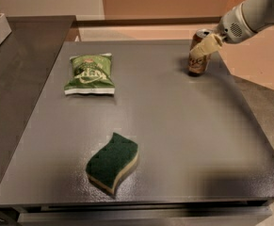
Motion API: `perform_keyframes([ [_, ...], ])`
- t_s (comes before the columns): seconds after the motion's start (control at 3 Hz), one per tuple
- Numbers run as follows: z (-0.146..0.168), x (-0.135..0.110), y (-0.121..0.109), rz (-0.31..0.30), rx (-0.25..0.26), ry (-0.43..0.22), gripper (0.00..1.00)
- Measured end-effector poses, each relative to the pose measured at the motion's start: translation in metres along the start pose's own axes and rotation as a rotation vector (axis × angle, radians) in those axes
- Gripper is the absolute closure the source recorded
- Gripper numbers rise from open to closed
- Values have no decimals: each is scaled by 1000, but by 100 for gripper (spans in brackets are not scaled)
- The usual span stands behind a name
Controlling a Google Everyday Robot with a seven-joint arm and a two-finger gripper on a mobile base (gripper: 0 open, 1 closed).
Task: Move orange can near green jalapeno chip bag
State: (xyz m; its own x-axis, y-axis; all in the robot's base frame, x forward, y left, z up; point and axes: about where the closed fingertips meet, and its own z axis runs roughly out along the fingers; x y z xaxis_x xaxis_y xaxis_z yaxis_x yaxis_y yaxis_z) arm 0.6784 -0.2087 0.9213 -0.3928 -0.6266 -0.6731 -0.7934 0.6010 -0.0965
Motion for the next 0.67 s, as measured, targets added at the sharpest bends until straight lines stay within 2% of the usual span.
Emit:
perform_keyframes([
  [0.33,4,-35,22,-103,-53,-33,100],
  [0.67,14,-67,49,-211,-119,-51,100],
])
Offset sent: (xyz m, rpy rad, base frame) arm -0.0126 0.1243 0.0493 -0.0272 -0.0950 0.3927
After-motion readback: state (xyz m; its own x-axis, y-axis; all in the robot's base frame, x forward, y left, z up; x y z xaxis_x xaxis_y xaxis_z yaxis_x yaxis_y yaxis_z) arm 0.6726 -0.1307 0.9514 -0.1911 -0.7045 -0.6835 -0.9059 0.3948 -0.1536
